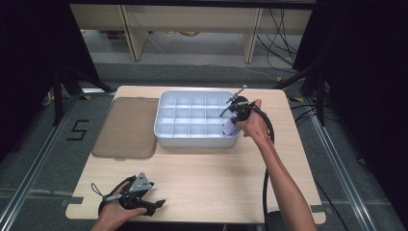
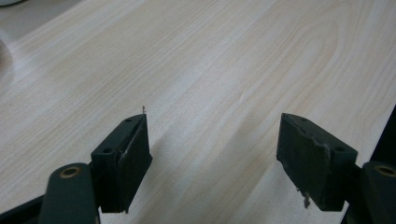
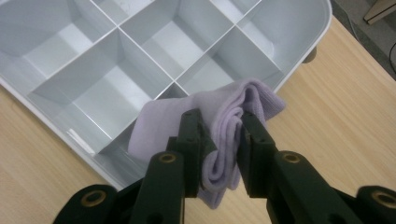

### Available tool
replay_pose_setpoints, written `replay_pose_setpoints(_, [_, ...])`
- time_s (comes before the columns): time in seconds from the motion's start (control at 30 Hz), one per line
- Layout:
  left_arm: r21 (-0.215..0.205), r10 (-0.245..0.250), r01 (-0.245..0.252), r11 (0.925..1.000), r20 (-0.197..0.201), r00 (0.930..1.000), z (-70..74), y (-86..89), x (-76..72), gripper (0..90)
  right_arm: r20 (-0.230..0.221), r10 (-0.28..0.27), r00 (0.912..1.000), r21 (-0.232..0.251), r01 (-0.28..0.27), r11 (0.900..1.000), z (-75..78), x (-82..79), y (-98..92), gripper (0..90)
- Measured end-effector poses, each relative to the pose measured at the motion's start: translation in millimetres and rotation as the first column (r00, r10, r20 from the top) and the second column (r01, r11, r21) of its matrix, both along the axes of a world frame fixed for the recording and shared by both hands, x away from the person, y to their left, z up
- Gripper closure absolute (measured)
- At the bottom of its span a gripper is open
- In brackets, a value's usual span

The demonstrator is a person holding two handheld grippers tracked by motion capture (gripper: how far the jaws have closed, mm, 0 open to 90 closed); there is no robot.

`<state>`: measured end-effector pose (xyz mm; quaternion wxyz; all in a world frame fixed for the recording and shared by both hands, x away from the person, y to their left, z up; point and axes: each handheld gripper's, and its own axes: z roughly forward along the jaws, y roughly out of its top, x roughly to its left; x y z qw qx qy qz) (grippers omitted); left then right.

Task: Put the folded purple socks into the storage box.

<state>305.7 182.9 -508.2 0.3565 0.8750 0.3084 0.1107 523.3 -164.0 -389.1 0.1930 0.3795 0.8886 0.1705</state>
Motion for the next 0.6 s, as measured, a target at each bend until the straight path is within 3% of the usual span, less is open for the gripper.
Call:
replay_pose_setpoints(0.07, [-0.008,0.0,0.0,1.0,-0.004,1.0,0.0,-0.4,-0.5,25.2,0.012,0.009,0.9999,-0.029,-0.008,1.0,-4.8,1.4,2.2,73.6])
replay_pose_setpoints(0.23, [-0.011,0.011,-0.011,0.9999,-0.01,0.9999,-1.8,-2.2,-1.0,25.2,0.021,0.016,0.9996,-0.051,-0.015,0.999,-7.7,2.8,4.8,73.6])
replay_pose_setpoints(0.27, [0.007,-0.009,0.009,0.9999,-0.001,1.0,-0.2,-1.5,-0.5,25.2,0.03,0.04,0.9987,-0.075,-0.038,0.997,-8.2,3.3,6.1,73.6])
replay_pose_setpoints(0.47, [-0.002,-0.007,0.007,1.0,-0.012,0.9999,-0.7,-1.9,-1.3,25.2,0.032,0.062,0.9976,-0.125,-0.057,0.99,-13.1,5.2,12.1,73.6])
replay_pose_setpoints(0.6, [0.0,-0.006,0.006,1.0,-0.004,1.0,-0.4,-2.5,-1.7,25.2,0.017,0.049,0.9987,-0.118,-0.046,0.992,-17.3,5.4,15.0,73.6])
